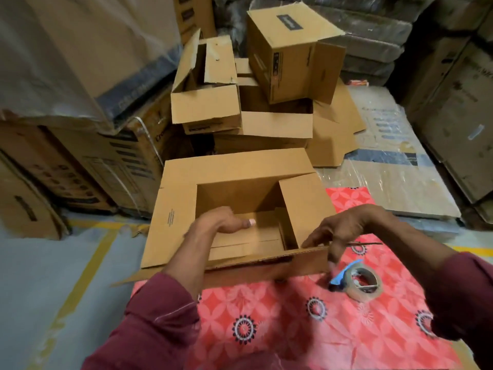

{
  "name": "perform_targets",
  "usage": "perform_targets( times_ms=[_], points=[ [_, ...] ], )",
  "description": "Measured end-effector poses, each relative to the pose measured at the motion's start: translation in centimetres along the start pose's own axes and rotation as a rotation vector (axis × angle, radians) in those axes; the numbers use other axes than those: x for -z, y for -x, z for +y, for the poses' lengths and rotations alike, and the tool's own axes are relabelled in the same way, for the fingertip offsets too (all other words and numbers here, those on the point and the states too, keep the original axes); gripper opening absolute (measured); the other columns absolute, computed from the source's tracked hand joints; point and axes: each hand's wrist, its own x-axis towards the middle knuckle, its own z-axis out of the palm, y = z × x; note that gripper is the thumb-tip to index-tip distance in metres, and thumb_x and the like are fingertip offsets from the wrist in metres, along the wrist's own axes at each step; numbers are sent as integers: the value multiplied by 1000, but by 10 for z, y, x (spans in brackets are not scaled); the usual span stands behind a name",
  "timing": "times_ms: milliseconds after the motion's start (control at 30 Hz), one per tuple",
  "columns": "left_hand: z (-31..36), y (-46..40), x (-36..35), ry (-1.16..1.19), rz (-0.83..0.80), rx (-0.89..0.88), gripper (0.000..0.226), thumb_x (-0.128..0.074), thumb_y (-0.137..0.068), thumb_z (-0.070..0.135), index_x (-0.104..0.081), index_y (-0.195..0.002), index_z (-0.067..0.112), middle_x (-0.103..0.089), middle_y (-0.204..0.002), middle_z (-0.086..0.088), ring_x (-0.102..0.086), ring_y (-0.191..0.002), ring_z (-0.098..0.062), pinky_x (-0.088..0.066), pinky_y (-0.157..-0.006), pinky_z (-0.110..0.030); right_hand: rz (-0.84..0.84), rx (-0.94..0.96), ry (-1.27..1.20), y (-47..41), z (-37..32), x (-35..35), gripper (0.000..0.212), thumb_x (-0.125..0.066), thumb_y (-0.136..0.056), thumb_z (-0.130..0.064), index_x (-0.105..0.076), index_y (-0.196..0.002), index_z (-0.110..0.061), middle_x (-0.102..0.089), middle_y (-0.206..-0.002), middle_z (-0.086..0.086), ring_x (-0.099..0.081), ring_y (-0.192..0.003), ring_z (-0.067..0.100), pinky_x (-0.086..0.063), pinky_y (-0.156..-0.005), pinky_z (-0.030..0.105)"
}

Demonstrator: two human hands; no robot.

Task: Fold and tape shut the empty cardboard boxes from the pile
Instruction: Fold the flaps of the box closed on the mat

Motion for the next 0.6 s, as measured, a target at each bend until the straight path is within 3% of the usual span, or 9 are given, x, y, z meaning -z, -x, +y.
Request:
perform_targets(
  times_ms=[100,167,233,333,467,600],
  points=[
    [11,13,31,71,233,-116,98,-56,-89,79,-32,-162,19,-34,-167,-12,-38,-150,-36,-38,-118,-53,124,6,-160,7,-3,28,45,-90,-73,-39,-80,-114,-22,-76,-118,10,-72,-104,25,-56,-101,41],
    [10,15,39,113,373,-175,88,-55,-89,79,-39,-158,27,-44,-162,-7,-45,-145,-35,-41,-115,-59,282,1,-69,9,-8,45,36,-88,-75,-48,-83,-105,-30,-79,-108,-5,-73,-104,19,-56,-101,36],
    [4,16,38,138,455,-240,78,-53,-91,77,-44,-154,31,-52,-155,-4,-51,-139,-33,-43,-112,-61,416,-58,43,2,-10,57,38,-88,-69,-60,-83,-98,-35,-78,-98,-16,-71,-99,9,-56,-97,33],
    [-8,15,26,149,577,-353,68,-50,-96,73,-51,-150,32,-60,-147,-1,-55,-135,-26,-37,-116,-61,620,-131,192,-23,-6,65,57,-83,-66,-72,-82,-99,-26,-78,-94,-10,-70,-93,13,-58,-88,36],
    [-35,-11,2,43,625,-396,69,-43,-96,76,-53,-149,33,-52,-155,4,-34,-152,-17,-12,-127,-62,763,-157,297,-60,2,49,63,-78,-81,-60,-68,-133,-27,-70,-128,-4,-64,-116,19,-50,-94,31],
    [-66,-39,-15,-107,571,-392,74,-46,-94,77,-49,-153,33,-33,-168,-2,-13,-160,-17,0,-127,-62,785,-220,344,-93,1,30,45,-73,-88,-44,-67,-131,-34,-61,-133,-2,-59,-118,21,-52,-97,36]
  ],
)
